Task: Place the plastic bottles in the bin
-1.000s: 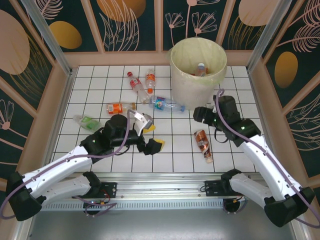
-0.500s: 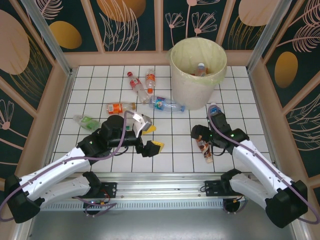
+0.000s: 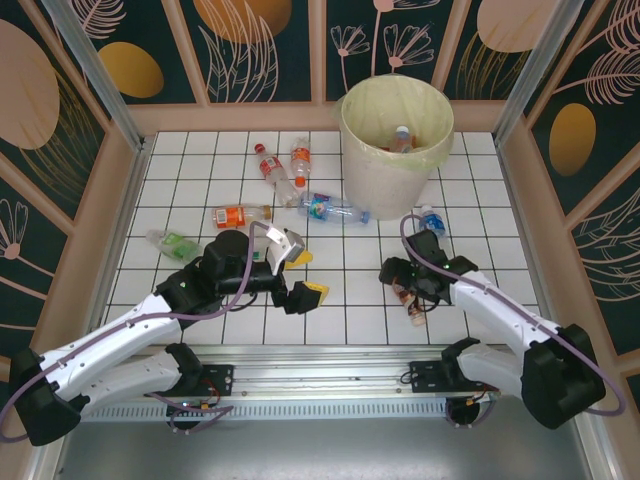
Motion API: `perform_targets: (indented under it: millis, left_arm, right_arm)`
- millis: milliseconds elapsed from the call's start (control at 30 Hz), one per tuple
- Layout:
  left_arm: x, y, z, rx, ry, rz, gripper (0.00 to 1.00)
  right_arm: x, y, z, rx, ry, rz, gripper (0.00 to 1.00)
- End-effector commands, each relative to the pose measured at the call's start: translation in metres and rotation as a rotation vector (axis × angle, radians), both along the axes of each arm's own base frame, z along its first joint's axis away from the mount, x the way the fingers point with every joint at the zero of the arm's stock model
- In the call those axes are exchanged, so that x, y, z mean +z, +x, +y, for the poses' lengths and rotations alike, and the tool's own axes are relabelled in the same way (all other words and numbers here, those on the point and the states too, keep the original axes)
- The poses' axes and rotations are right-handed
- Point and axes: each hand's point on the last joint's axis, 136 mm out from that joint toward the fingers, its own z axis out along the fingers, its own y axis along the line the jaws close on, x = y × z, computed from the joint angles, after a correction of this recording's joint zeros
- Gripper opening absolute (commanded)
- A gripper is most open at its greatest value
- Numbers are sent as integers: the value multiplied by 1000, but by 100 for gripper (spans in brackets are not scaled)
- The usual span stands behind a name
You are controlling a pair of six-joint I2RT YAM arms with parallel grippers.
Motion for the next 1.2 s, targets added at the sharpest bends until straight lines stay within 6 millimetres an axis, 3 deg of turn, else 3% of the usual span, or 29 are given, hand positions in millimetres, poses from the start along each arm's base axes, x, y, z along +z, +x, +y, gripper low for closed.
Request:
perform_targets:
  millis: [0, 267, 700, 967, 1167]
  left_arm:
    - [1, -3, -3, -24, -13, -24, 99]
    - [2, -3, -2, -21, -14, -24, 99]
    - [0, -3, -2, -16, -9, -19, 99]
    - [-1, -2, -2, -14, -8, -18, 99]
    - [-1, -2, -2, -14, -6, -16, 99]
  right_arm:
    - [-10, 4, 0, -14, -19, -8, 91]
    - [-21, 11, -2, -21, -63, 2, 86]
    - [-33, 14, -11, -29, -141, 13, 70]
    - [-33, 17, -15, -28, -173, 6, 59]
    - [-26, 22, -12, -18, -173, -23, 58]
